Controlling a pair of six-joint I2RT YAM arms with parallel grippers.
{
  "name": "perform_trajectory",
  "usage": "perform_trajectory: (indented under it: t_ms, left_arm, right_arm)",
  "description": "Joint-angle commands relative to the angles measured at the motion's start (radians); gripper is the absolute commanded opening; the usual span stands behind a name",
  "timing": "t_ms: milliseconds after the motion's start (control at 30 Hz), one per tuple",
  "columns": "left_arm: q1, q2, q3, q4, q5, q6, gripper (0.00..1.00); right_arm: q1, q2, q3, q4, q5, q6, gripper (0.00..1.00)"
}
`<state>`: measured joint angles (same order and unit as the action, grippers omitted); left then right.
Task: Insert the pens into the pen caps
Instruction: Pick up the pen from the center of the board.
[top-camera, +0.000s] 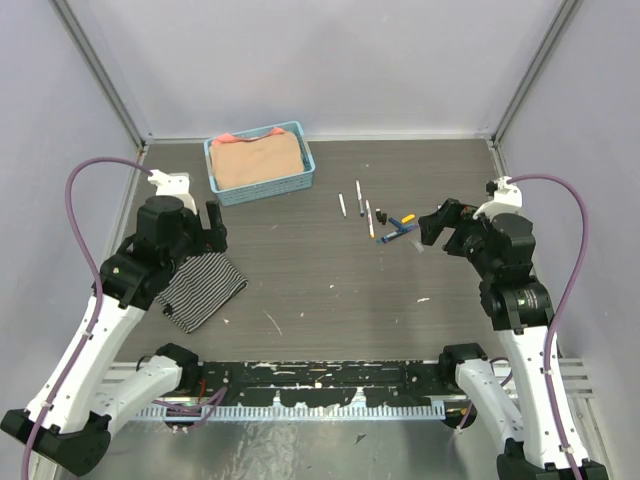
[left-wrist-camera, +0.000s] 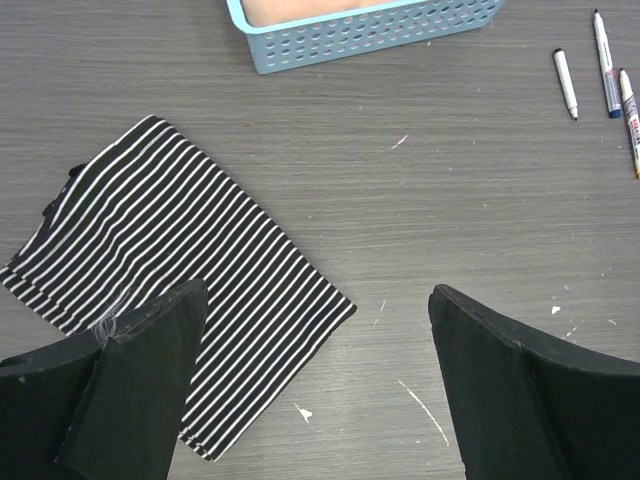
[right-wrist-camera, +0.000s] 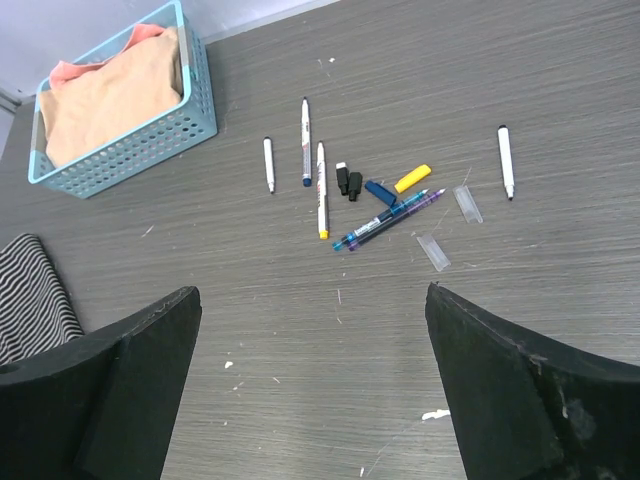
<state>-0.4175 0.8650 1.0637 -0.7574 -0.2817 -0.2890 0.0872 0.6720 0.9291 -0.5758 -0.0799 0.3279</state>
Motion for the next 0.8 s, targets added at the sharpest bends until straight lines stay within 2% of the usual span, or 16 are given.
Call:
perform_trajectory:
  t_ms: [0, 333, 467, 633, 767]
  left_arm:
    - [-0.003, -0.015, -0.014, 0.041, -0.027, 0.005, 0.98]
    - [-0.003, -0.012, -0.013, 0.041, -0.047, -0.020, 0.98]
    - [-0.003, -0.012, -0.005, 0.027, -0.058, -0.021, 0.98]
    - [-0.003, -0.016, -0.001, 0.021, -0.017, -0.009, 0.98]
    - [-0.003, -0.018, -0.017, 0.036, 0.006, 0.000, 0.98]
  right_arm:
    - [-0.006, -0.009, 0.020, 0.050, -0.007, -0.002, 0.99]
    - [-0.006, 0.056, 0.089, -0.015, 0.077, 0.072, 0.99]
    - [-0.006, 0.096, 0.101, -0.032, 0.081, 0.053, 0.99]
    - [-0.006, 0.239, 0.154, -0.080, -0.024, -0.032, 0.98]
    - [-0.006, 0.383, 0.166, -0.065, -0.097, -0.060, 0.89]
